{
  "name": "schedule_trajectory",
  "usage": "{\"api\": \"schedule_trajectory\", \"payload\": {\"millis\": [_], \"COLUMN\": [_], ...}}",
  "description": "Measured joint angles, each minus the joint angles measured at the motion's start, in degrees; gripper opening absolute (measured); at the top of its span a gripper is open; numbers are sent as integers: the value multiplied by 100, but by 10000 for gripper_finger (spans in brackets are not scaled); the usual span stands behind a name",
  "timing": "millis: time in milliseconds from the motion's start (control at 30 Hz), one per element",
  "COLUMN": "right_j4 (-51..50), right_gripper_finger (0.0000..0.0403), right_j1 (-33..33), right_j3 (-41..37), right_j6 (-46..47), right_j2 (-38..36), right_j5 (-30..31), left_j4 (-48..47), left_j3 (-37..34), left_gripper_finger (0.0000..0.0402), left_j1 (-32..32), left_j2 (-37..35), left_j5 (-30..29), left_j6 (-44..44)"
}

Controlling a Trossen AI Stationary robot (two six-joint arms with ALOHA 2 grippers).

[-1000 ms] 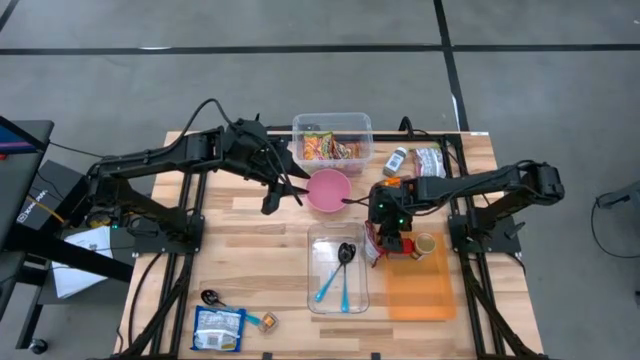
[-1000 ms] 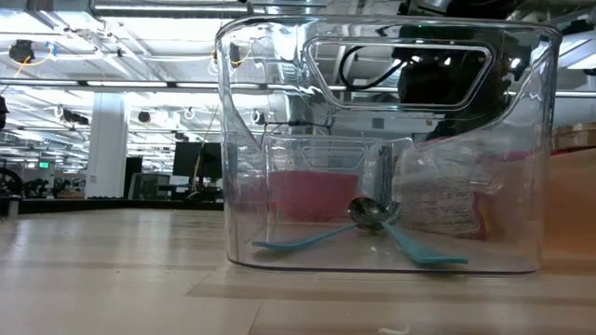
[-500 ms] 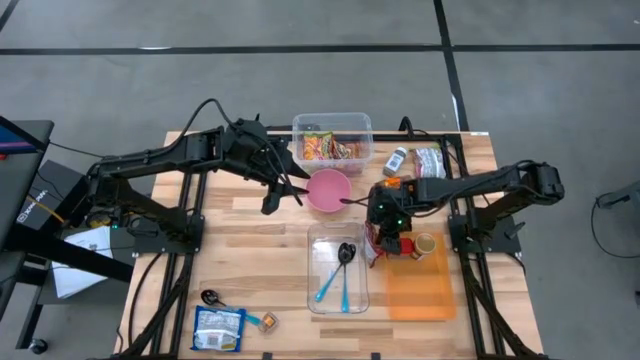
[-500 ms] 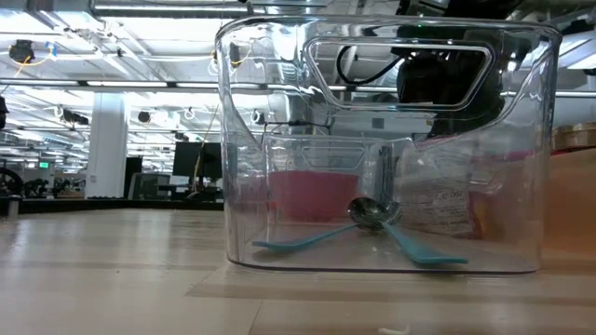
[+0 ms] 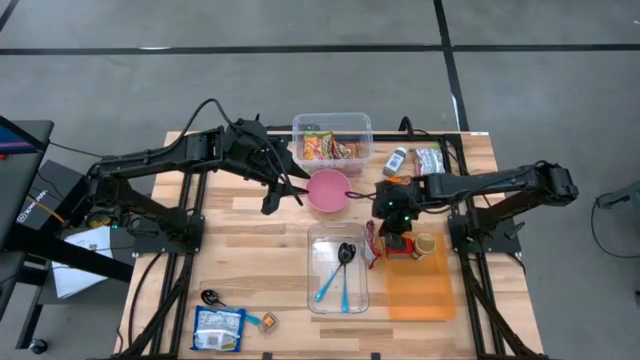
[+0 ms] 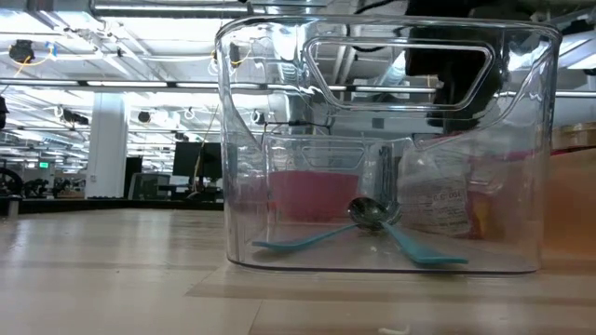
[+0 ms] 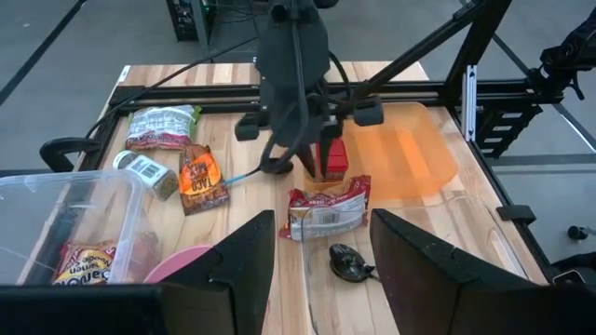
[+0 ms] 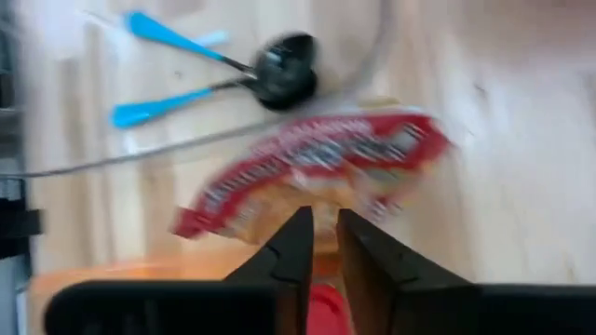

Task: Pick & Place Food Item
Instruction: Put the red noodle pack into the top transparent bin

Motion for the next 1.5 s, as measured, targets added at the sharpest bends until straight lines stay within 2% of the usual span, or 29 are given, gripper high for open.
{"api": "schedule_trajectory", "payload": {"millis": [500, 600, 733, 867, 967, 1100, 1367, 1433, 1500], "right_j4": [106, 142, 339, 466, 441, 415, 372, 372, 357], "right_gripper_finger": [222, 240, 243, 233, 211, 158, 22, 7, 10], "right_j1": [56, -7, -35, -35, -25, -11, -22, -22, -46], "right_j3": [-4, -7, -7, -7, -11, -11, -13, -13, -13], "right_j6": [70, -35, -91, -103, -103, -103, -82, -71, -57], "right_j2": [626, 799, 1014, 1152, 1191, 1189, 1056, 981, 865], "right_j5": [233, 217, 162, -11, -89, -124, -283, -284, -280], "left_j4": [0, 0, -2, -42, -83, -87, -85, -87, -85], "left_j3": [0, 0, 0, 0, 0, 0, 0, 0, 0], "left_gripper_finger": [172, 172, 172, 172, 172, 172, 172, 172, 172], "left_j1": [1, -2, -30, -72, -72, -72, -72, -72, -72], "left_j2": [2, 2, 2, 2, 2, 2, 2, 2, 2], "left_j5": [2, 2, 2, 3, 7, 7, 4, 3, 2], "left_j6": [-28, -46, -70, -138, -178, -177, -179, -178, -179]}}
